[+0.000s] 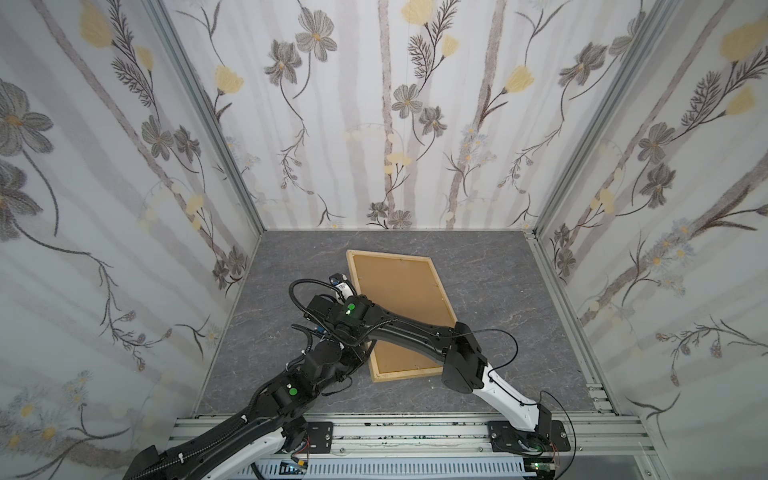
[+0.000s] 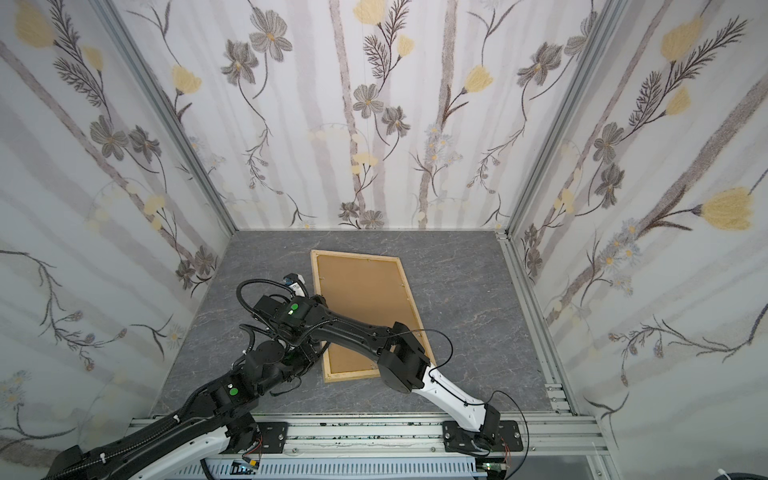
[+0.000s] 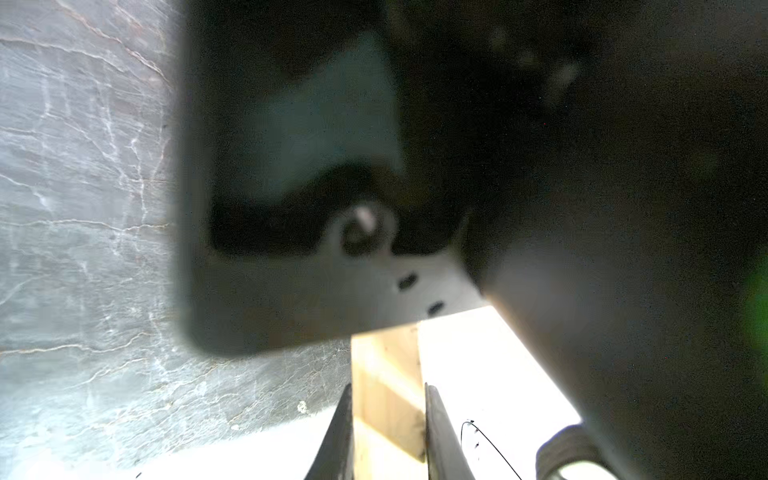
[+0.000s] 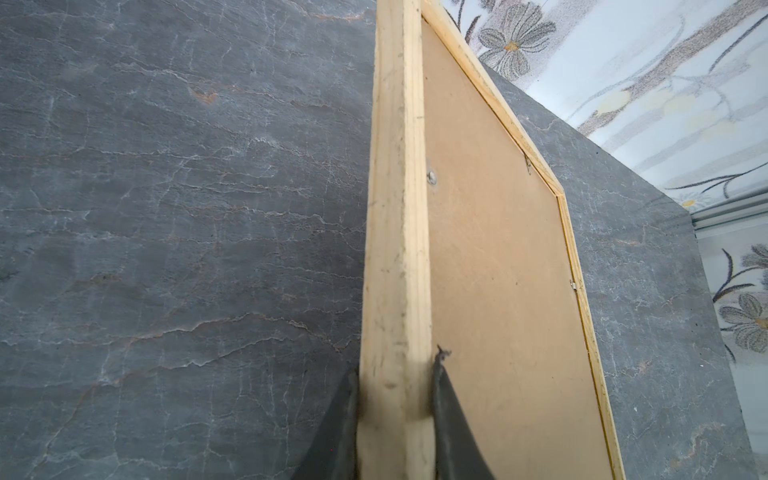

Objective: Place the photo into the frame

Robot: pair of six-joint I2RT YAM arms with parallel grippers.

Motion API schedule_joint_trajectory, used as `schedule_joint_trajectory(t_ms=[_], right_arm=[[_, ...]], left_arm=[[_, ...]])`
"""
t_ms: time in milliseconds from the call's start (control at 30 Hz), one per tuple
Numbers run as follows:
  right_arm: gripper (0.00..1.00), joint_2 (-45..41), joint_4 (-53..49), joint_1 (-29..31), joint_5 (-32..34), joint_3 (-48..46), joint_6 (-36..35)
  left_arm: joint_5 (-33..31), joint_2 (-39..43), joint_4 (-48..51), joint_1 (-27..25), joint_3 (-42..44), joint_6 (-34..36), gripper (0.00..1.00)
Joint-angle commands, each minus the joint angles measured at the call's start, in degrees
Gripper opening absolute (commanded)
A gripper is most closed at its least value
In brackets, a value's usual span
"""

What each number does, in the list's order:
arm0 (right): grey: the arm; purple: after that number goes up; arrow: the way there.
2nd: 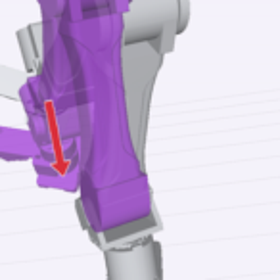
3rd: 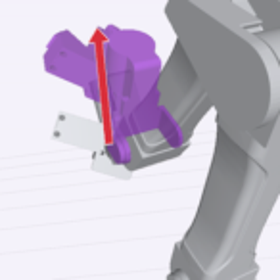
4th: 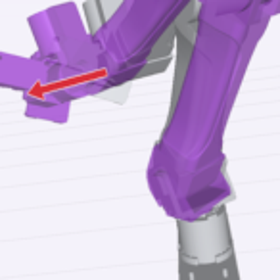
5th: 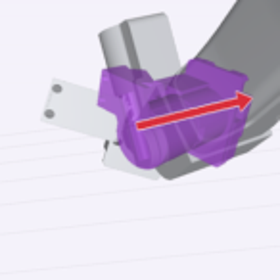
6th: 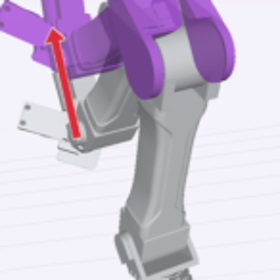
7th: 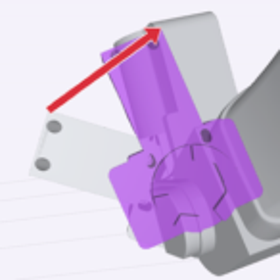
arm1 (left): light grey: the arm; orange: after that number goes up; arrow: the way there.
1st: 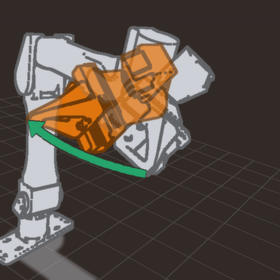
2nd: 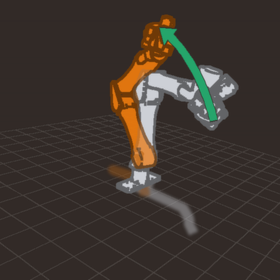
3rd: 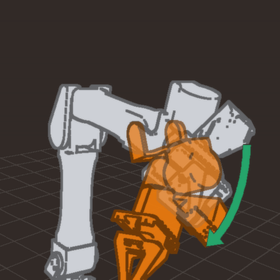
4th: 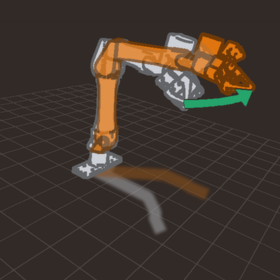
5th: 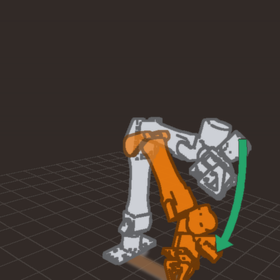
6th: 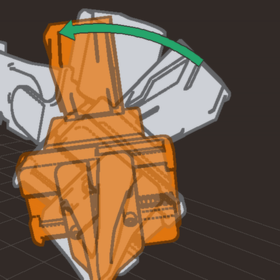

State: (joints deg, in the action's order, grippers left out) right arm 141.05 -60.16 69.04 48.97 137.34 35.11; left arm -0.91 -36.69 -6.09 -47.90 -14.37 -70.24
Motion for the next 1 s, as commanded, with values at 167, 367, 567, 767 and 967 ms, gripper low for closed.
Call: schedule_joint_trajectory(t_ms=[167,367,567,767,967], right_arm=[[0.05,-1.0,0.9,0.5,1.4,0.3,0.9],[0.00,-1.2,1.1,0.5,1.3,0.3,0.5],[0.00,-1.7,1.0,0.1,1.1,0.3,0.1],[0.00,-3.5,0.9,-1.1,-0.3,0.3,-0.4],[0.00,-5.5,1.2,-2.6,-1.9,0.3,-1.4]], left_arm=[[0.5,0.8,-4.9,-0.2,-0.9,3.2,0.19],[0.6,2.0,-4.6,-0.2,-0.9,3.5,0.54],[0.9,3.9,-3.1,-0.2,-1.0,3.7,0.76],[1.1,6.6,-0.6,-0.3,-0.6,4.2,0.80],[1.3,9.1,1.0,-0.4,-0.6,4.7,0.84]])
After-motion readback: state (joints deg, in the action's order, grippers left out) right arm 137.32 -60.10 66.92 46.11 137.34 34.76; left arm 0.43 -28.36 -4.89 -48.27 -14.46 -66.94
